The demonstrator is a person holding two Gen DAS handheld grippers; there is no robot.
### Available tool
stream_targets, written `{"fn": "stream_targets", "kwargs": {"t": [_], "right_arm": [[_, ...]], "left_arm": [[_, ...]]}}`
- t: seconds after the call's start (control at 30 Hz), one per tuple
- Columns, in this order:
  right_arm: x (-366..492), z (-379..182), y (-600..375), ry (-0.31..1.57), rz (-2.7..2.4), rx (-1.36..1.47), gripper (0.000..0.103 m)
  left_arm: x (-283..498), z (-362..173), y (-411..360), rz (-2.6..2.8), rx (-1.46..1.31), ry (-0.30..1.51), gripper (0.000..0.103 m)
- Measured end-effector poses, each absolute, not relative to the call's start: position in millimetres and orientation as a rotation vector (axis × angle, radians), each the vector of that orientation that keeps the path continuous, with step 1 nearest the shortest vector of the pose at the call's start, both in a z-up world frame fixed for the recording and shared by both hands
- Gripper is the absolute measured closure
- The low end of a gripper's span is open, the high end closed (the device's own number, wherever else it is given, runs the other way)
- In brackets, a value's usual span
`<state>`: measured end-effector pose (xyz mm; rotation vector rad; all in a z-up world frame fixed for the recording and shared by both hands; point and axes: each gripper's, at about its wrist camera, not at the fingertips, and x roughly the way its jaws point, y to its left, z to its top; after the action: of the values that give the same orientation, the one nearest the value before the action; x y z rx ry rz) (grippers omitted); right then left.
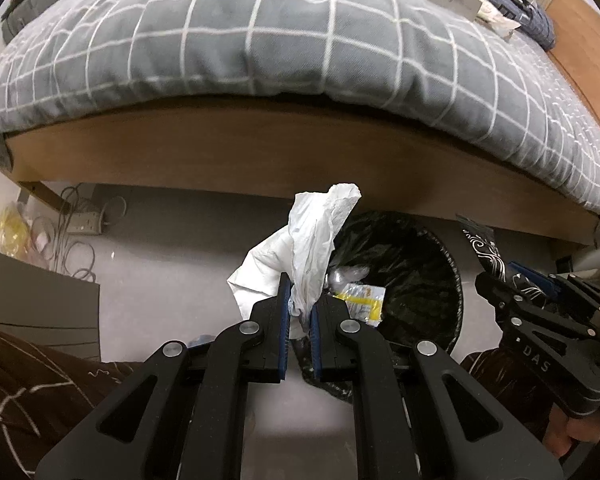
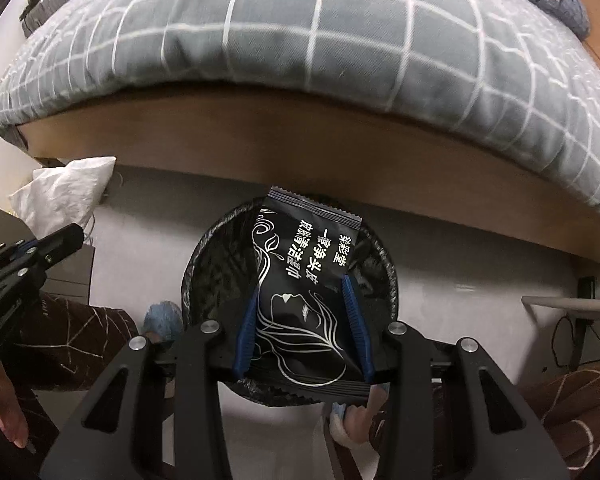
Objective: Collect trash
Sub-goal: 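Open the right gripper to drop the black packet into the bin, then open the left gripper to drop the white tissue into the bin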
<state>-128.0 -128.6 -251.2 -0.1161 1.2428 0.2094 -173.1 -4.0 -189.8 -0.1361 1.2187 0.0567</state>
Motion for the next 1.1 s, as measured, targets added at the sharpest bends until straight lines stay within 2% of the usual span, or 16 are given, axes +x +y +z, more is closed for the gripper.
{"fn": "stream_targets", "kwargs": {"t": [0.13, 0.23, 0.37, 0.5, 0.6, 0.77, 1.1], "right_arm": [[-124, -263, -120, 1.268, 0.216, -0.139, 0.063], [-120, -273, -118, 1.288, 0.218, -0.153, 0.058], [-120, -277, -115, 1.293, 0.214, -0.162, 0.046], [-119, -271, -120, 1.269, 0.185, -0.143, 0.024], [-118, -263, -129, 1.247, 0.154, -0.138, 0.015], [-118, -247, -151, 1.191, 0.11, -0.109, 0.009], [-119, -217, -209, 1.081, 0.001, -0.044, 0.008]], "left_arm": [[-176, -196, 1, 0.062, -0.137, 1.237, 0.095], [-176, -199, 1, 0.062, -0.138, 1.246, 0.095], [-175, -200, -3, 0.054, -0.13, 1.25, 0.095], [-173, -201, -8, 0.05, -0.125, 1.259, 0.095], [-171, -204, -10, 0.045, -0.118, 1.265, 0.095], [-167, -206, -21, 0.032, -0.11, 1.267, 0.095], [-163, -213, -63, -0.042, -0.07, 1.288, 0.095]]}}
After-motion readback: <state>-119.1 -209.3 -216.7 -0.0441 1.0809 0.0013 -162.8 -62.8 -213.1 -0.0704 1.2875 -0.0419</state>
